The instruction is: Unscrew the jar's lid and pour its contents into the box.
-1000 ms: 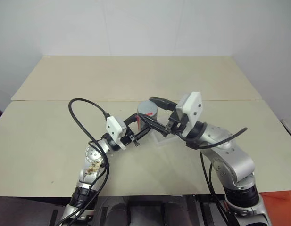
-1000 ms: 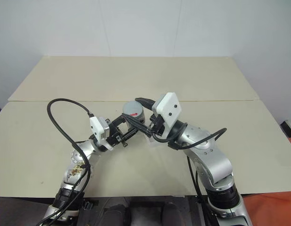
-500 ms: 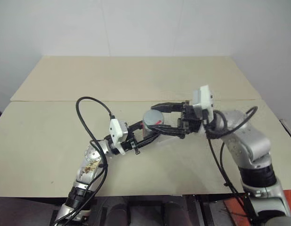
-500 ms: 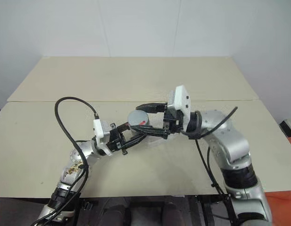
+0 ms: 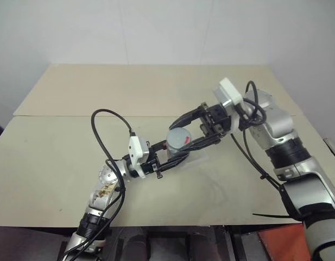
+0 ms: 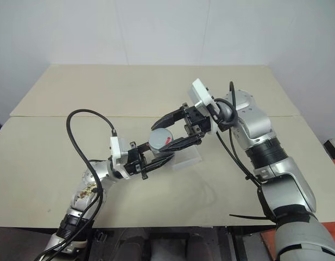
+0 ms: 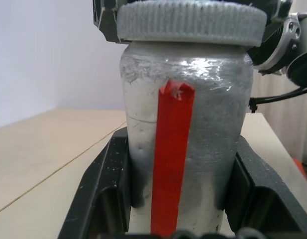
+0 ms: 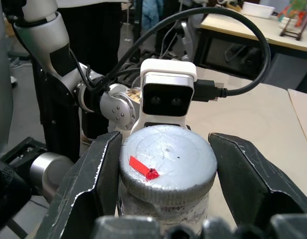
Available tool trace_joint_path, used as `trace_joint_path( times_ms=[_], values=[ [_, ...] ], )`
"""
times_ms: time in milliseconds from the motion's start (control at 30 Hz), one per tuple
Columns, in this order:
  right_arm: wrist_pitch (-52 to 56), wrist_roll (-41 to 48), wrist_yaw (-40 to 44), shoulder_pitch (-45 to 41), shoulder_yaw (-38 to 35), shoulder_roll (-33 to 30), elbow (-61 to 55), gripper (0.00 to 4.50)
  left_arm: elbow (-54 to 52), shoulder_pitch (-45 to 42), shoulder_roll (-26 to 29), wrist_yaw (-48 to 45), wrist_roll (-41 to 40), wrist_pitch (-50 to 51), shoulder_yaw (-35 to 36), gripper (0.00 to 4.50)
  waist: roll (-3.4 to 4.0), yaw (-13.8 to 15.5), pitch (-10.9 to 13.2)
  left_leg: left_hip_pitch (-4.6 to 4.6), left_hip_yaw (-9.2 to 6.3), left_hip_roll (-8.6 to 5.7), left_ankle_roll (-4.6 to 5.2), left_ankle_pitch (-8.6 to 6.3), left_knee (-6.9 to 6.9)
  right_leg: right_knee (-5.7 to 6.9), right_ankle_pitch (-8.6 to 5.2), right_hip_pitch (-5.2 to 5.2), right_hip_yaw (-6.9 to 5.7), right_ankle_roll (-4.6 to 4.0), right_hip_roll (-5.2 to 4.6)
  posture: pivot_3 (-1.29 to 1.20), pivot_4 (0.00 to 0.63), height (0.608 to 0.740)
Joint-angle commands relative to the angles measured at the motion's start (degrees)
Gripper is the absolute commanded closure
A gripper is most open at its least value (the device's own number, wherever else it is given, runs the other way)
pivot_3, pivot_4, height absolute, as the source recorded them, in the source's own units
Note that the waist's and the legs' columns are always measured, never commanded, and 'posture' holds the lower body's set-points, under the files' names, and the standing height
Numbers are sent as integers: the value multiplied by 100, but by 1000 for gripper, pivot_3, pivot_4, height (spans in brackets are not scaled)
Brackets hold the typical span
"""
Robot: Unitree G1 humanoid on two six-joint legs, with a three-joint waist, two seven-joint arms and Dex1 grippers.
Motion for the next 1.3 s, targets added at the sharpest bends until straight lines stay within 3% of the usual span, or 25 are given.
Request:
trace_joint_path(
  times_ms=[33,67,233,267,600,1067,1300],
  values=[
    [-438,60,301,-145,252,16,197,1759,-277,-94,-82,-7,-83,-30,-56,2496,0,3,0,-1,-4,0,0,0,0,0,0,0,0,0,0,0,150,740],
    [-387,61,301,-148,169,56,251,1759,-281,-83,-83,4,-77,-36,-49,2496,0,5,0,-1,-10,0,0,0,0,0,0,-1,0,0,-1,0,150,740],
    [-311,76,301,-38,-150,67,216,156,-266,-50,-92,21,-72,-51,-33,2496,0,5,1,-2,-15,-1,0,0,0,2,1,-1,0,-1,-4,0,150,740],
    [-285,108,301,31,-272,27,134,50,-256,-40,-101,31,-74,-48,-27,2496,0,6,1,-2,-16,0,0,0,0,2,1,-2,0,-1,-4,0,150,740],
    [395,51,26,729,-1342,-260,-1193,50,-131,-21,-134,100,-95,-6,39,2496,1,19,1,-4,-22,0,0,0,-1,2,1,-3,-1,-2,-5,0,150,740],
    [1144,-1061,-3004,2008,-1583,370,-3526,50,-81,-27,-148,265,-43,52,58,2496,2,20,1,-4,-23,-5,-1,0,1,4,1,-2,0,-1,-4,0,150,740],
    [1682,-987,-3592,2117,-1752,498,-3789,50,-88,-19,-134,214,-63,49,39,2496,2,12,1,-3,-22,-5,-1,0,1,3,1,-3,0,-1,-2,0,150,740]
  ],
)
